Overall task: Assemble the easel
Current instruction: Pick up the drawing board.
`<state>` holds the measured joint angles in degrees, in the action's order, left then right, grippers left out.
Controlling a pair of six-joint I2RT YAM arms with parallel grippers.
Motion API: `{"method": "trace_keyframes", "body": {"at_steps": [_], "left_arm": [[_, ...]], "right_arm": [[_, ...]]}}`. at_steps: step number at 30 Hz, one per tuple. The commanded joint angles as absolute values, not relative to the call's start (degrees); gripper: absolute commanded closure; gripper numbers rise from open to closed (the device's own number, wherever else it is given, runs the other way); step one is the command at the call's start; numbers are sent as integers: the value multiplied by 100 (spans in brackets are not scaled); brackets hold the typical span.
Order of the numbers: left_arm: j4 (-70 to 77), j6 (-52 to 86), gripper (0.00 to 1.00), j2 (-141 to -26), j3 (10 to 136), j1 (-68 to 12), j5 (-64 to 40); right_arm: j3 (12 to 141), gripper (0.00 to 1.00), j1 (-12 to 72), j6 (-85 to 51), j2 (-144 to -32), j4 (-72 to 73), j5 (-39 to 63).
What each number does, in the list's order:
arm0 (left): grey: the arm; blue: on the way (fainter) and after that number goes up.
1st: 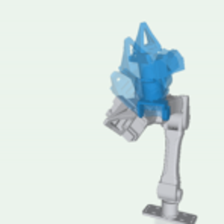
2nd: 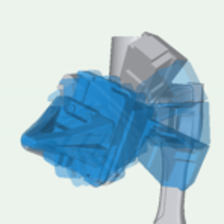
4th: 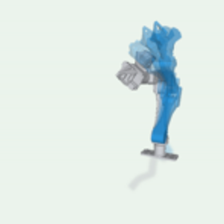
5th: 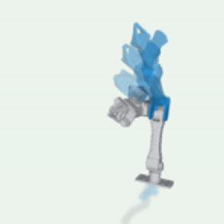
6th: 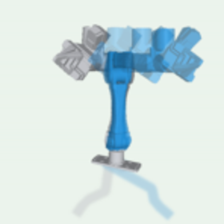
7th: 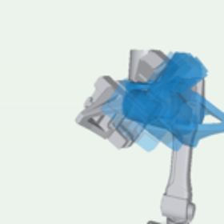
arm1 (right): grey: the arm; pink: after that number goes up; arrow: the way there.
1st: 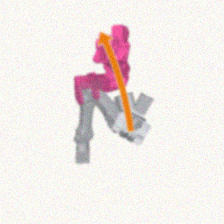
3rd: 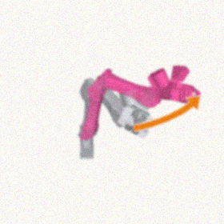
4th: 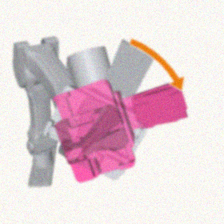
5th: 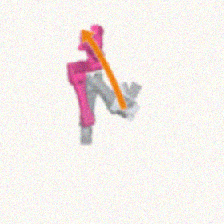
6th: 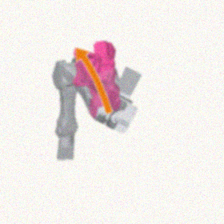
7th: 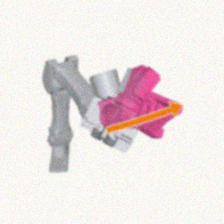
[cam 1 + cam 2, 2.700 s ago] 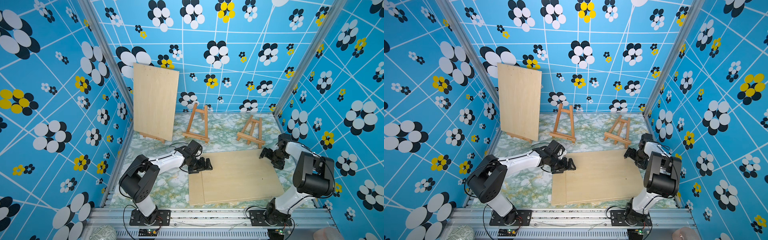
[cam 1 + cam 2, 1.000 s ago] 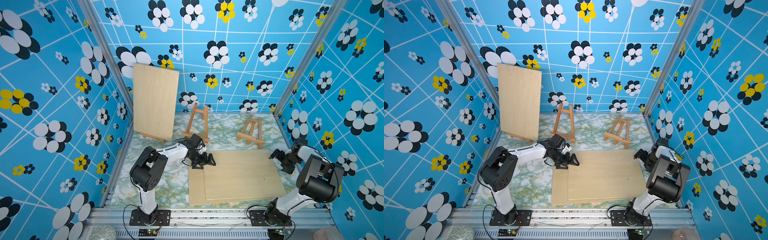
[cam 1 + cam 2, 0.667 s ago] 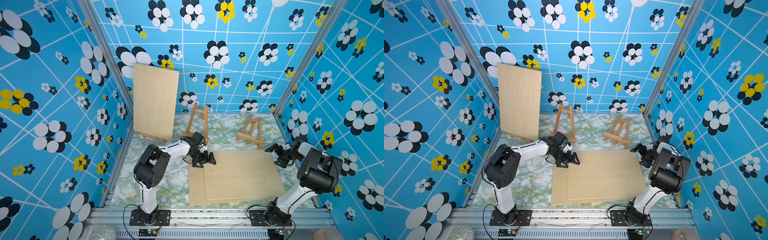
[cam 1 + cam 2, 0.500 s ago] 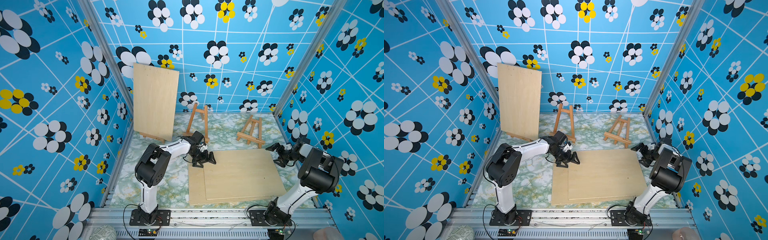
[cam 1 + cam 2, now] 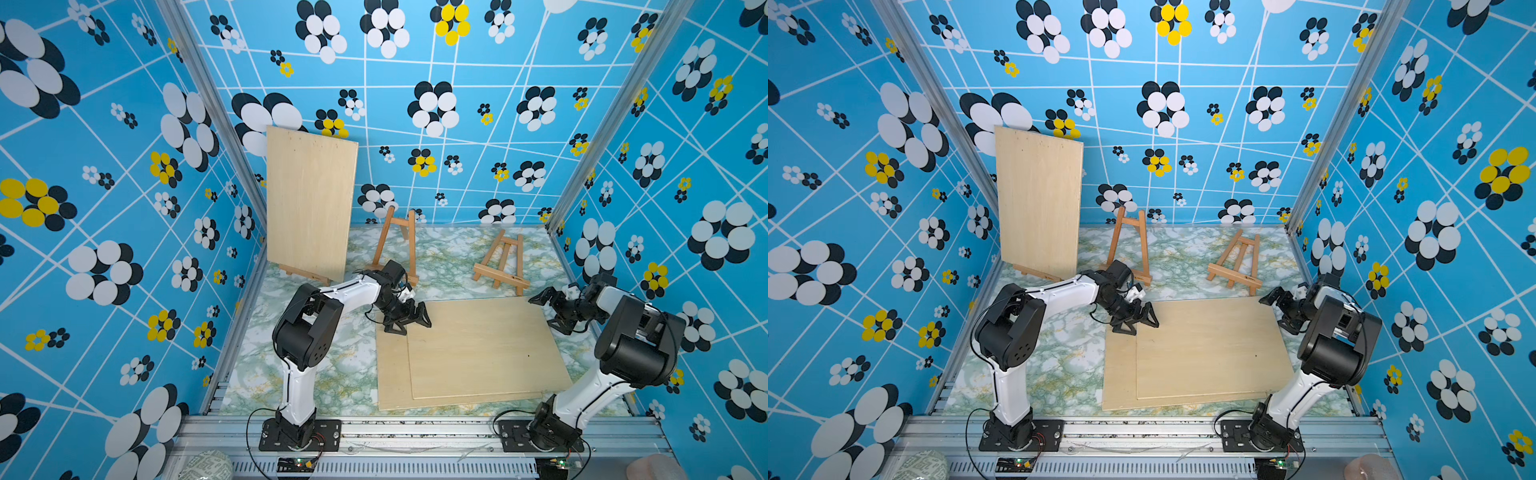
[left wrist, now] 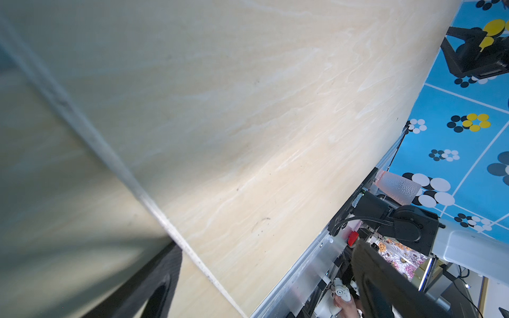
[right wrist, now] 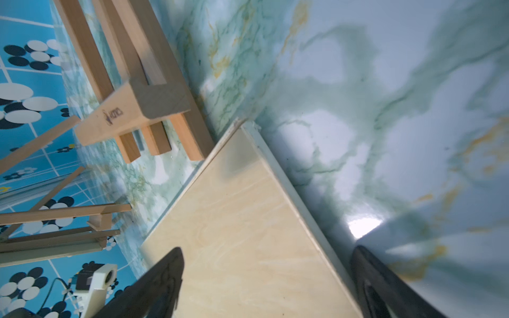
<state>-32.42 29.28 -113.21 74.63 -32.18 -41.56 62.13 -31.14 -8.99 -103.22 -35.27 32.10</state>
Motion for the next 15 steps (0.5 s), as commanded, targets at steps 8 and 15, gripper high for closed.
{"method": "trace_keyframes", "body": {"at_steps": [8, 15], "left_arm": [[-2829, 2509, 1, -12227, 7425, -2979, -3234], [-2763, 2635, 1, -12607, 7782, -2979, -3278]], "right_arm": [[6028, 3, -2655, -769, -10215, -4431, 3710], [5958, 3, -2552, -919, -10050, -4101, 4589]]}}
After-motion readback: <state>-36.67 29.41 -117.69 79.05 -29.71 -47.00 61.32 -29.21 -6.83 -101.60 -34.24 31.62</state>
